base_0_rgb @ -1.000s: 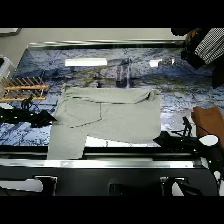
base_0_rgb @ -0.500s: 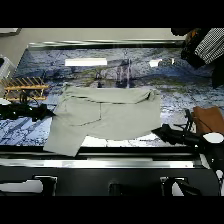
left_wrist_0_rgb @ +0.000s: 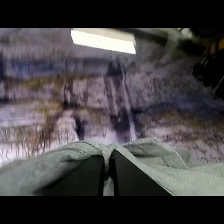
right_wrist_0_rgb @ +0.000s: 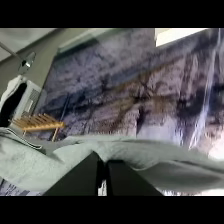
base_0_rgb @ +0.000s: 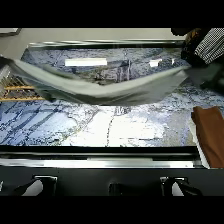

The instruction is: Fold the clothes and pants, and hang the long-sleeved shirts on hangers.

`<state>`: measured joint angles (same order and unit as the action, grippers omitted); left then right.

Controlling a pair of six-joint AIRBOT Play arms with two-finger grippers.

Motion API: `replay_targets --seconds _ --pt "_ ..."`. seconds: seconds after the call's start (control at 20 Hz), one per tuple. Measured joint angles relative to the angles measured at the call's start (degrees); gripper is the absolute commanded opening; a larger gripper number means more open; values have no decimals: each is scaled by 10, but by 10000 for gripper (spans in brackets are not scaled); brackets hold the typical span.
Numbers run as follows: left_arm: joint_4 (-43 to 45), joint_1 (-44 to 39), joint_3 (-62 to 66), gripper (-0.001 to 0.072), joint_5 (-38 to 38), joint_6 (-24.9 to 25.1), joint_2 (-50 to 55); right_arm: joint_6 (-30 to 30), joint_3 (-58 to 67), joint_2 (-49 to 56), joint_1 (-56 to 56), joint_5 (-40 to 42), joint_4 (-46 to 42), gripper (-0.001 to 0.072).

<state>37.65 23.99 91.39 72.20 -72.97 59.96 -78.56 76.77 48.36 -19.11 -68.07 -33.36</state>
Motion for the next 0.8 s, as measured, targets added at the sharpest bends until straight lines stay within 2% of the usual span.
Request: replay_targets --seconds 0.2,0.35,0.6,0.8 --pt "21 32 75 18 -30 -56 -118 -60 195 -22 0 -24 -68 32" --pt "77 54 93 17 -48 -94 -189 -106 289 -48 0 -27 -137 32" --pt "199 68 101 16 -62 -152 -255 -172 352 -73 0 -7 -232 32" --pt "235 70 80 16 -40 -174 -235 -222 363 -34 0 -45 -273 32"
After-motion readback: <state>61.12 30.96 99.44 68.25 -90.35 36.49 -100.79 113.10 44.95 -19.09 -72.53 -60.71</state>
